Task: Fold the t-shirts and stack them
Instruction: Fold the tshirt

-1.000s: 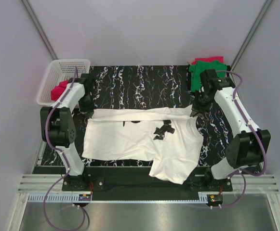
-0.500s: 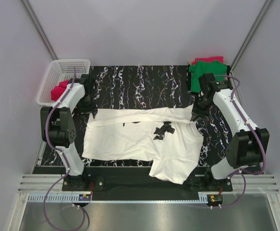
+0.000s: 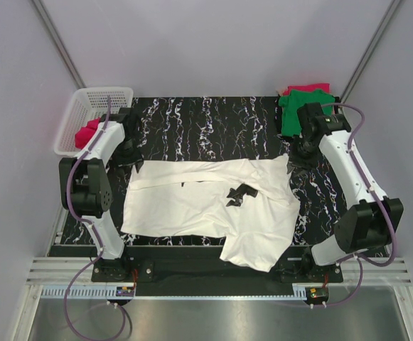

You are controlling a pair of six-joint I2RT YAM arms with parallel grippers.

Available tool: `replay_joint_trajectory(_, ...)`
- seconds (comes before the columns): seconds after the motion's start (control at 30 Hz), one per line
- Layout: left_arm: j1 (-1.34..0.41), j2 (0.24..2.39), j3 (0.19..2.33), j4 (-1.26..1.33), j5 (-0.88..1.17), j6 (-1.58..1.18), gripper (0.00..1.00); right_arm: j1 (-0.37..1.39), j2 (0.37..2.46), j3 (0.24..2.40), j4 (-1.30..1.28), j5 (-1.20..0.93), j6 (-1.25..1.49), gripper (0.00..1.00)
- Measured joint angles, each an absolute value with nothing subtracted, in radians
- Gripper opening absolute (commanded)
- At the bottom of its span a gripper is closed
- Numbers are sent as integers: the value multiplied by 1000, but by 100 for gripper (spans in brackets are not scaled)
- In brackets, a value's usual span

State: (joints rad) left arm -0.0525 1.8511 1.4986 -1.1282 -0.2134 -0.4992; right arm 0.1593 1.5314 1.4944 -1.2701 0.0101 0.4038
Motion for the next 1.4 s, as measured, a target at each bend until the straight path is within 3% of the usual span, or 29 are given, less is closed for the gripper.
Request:
replay_joint_trajectory(0.2, -54, 1851, 1523, -1107, -194, -505, 53, 160, 1505, 1518, -1233, 18, 404, 28)
replay_joint_trajectory(0.57, -124, 1927, 1661, -1040, -99, -501, 54, 161, 1837, 1670, -1090, -56, 365, 30)
replay_joint_trajectory(0.8, -154, 2027, 1737, -1017, -38, -481, 54, 161, 1918, 1727, -1042, -110, 362, 28)
replay_joint_trajectory(1.4, -222, 2083, 1647, -989, 45, -455, 54, 163, 1987, 1687, -1013, -203, 374, 25)
